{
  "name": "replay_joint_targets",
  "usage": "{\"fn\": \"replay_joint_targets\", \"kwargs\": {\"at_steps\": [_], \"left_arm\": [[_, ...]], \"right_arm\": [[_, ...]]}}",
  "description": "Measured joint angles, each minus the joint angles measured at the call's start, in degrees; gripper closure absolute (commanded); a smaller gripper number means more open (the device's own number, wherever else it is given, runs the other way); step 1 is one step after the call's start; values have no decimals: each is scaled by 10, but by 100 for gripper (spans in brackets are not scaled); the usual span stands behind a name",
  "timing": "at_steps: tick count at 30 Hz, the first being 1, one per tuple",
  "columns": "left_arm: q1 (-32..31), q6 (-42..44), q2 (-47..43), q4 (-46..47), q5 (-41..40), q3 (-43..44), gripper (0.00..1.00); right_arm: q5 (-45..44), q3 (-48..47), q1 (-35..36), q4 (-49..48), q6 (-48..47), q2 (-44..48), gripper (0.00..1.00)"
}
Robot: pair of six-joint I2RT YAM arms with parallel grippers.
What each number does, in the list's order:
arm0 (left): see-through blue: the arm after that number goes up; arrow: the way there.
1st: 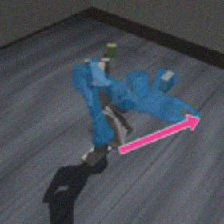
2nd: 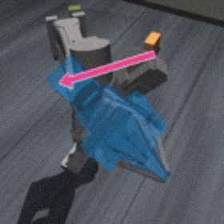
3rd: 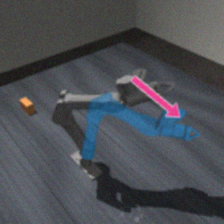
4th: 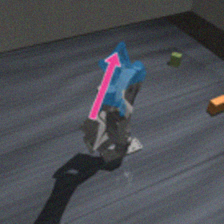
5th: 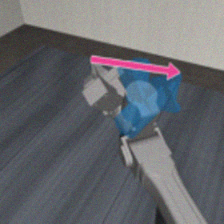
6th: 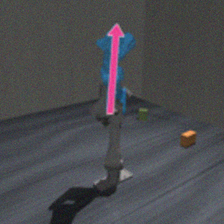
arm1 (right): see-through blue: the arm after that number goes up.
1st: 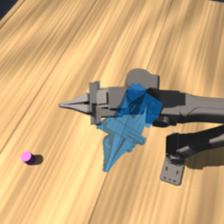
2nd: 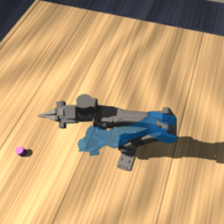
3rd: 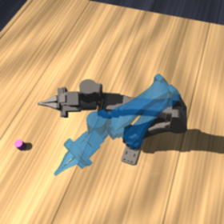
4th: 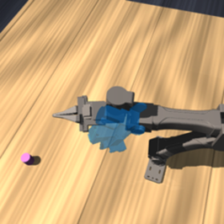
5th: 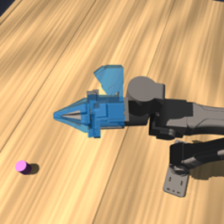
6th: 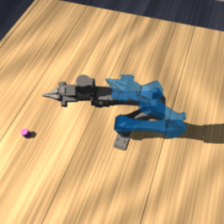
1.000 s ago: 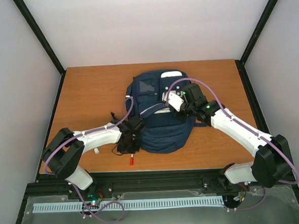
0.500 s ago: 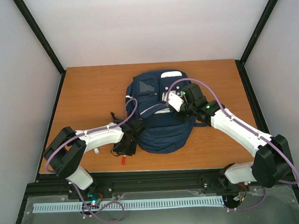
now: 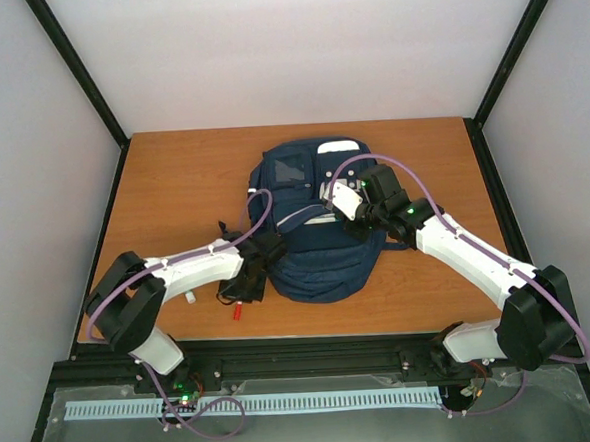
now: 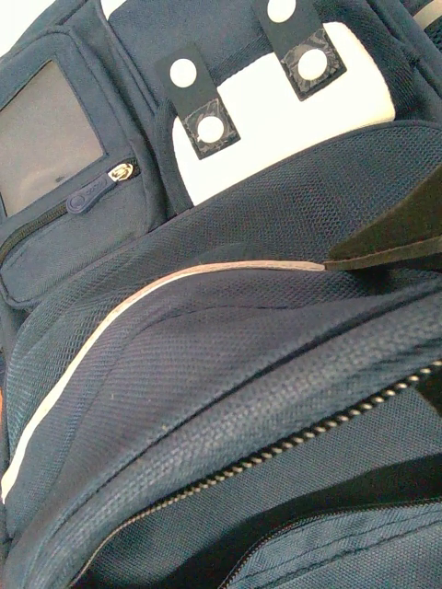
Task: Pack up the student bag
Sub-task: Pick up the stationery from the center of the board, then place the stationery in the student bag.
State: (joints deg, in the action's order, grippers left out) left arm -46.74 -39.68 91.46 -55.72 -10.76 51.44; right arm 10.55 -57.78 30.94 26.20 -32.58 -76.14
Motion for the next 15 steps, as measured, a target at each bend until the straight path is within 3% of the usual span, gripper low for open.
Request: {"fn": "replay_joint_targets", "kwargs": {"at_steps": [4,9,15], "left_arm": [[0,6,-32,-22,-17,30,99],[0,43,-134,-12,-32,51,99],[-17,151,-303,83,28,48,99]], "right_arm": [[0,0,0,-1,0,0,94],[0,0,-1,-1,0,3,94],[2,1,-2,-1,1,13,94]]}}
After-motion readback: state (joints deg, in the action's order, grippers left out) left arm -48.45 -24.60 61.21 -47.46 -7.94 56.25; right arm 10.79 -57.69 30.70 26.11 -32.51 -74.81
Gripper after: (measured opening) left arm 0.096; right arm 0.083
